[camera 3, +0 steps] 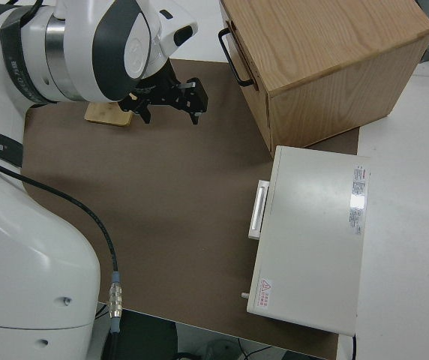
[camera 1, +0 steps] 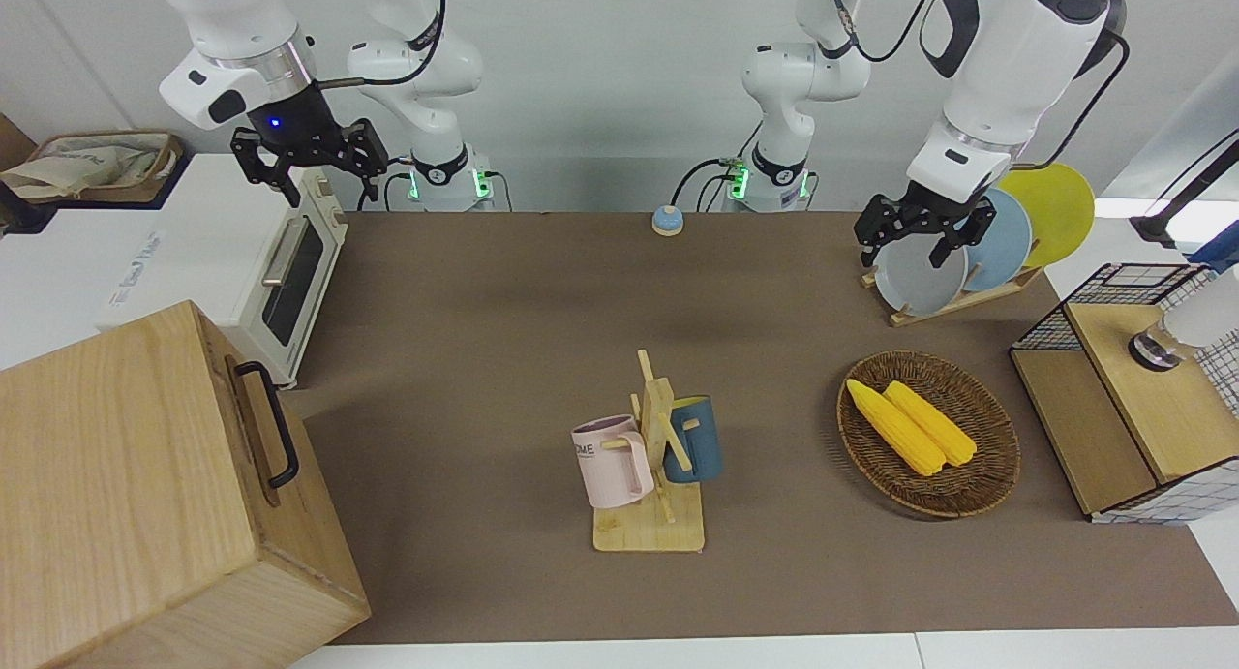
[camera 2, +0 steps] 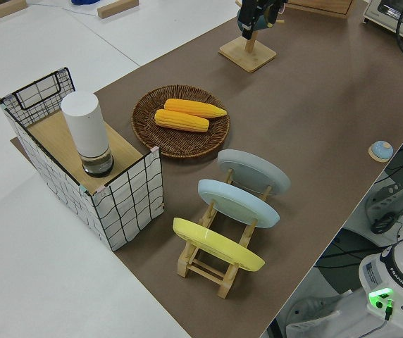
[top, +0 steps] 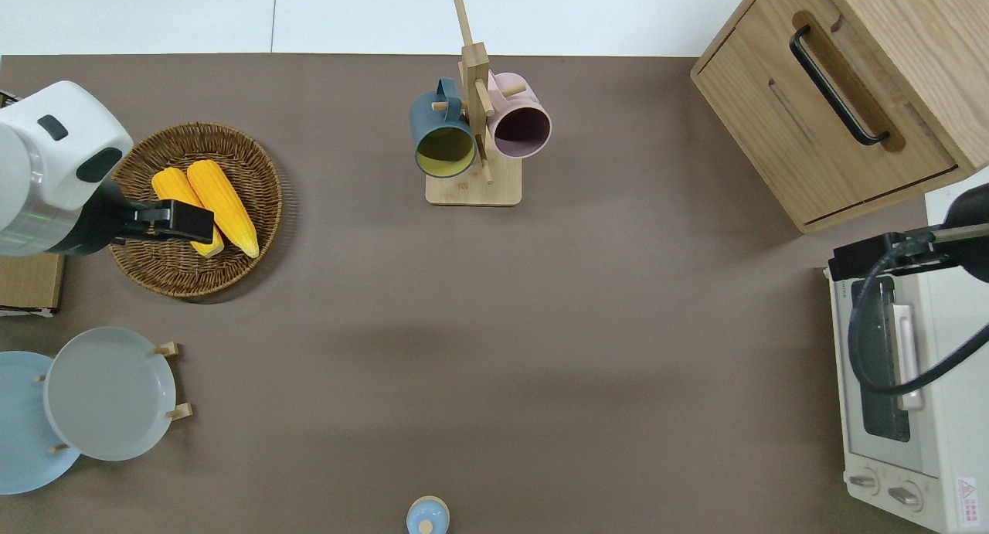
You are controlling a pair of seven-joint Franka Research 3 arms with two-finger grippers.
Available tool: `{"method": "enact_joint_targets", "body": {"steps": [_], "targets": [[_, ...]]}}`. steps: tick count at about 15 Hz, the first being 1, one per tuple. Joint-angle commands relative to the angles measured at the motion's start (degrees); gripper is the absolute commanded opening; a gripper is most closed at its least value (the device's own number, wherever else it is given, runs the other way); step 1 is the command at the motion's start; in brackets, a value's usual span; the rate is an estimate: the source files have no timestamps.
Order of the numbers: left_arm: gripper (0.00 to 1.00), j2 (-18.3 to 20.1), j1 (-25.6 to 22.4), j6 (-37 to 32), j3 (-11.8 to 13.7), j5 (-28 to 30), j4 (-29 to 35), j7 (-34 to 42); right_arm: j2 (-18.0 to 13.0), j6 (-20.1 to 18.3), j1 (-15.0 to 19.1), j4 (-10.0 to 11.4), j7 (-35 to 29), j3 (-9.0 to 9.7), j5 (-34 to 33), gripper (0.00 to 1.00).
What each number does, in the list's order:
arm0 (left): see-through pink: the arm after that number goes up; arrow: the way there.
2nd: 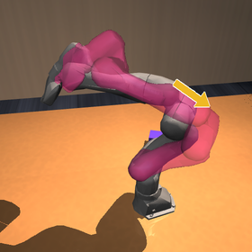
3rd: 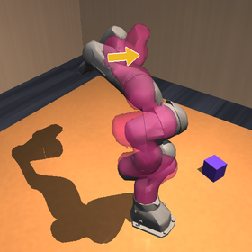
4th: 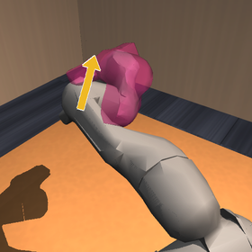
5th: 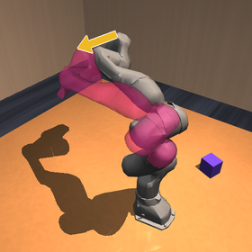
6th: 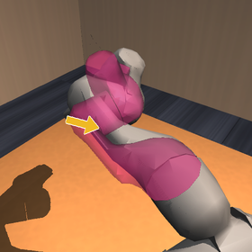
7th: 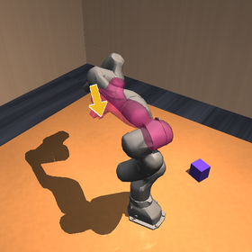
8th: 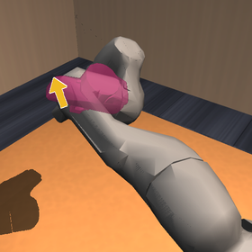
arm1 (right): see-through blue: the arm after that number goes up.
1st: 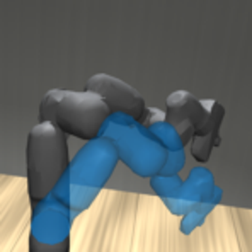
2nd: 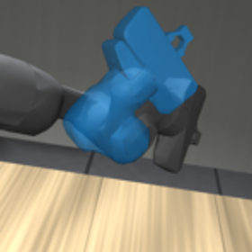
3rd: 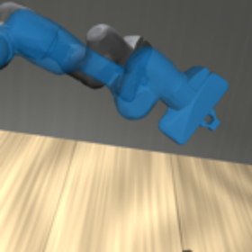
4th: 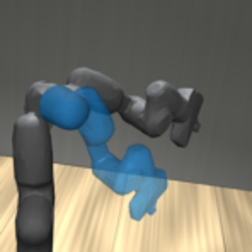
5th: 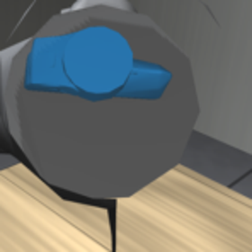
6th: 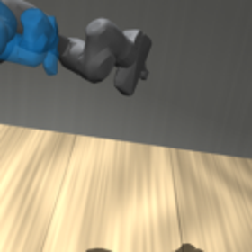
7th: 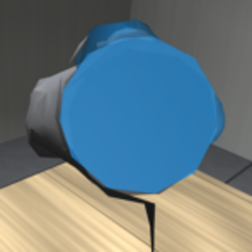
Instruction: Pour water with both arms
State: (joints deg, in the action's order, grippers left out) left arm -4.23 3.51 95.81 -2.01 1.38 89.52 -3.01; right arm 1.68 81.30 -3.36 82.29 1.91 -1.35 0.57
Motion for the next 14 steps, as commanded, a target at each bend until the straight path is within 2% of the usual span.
{"method": "enact_joint_targets", "body": {"steps": [1, 14], "targets": [[1.0, -1.5, 0.4, -0.4, 0.2, -0.1, 0.1, -1.1, -0.3, -0.5, 0.2, 0.0, 1.1, 0.03, 0.8, 0.99], [1.0, -1.2, -1.1, -0.4, 1.2, -2.1, 0.0, -1.2, -0.4, -0.4, 0.1, 0.3, 1.3, 0.03, 2.9, 0.99]]}}
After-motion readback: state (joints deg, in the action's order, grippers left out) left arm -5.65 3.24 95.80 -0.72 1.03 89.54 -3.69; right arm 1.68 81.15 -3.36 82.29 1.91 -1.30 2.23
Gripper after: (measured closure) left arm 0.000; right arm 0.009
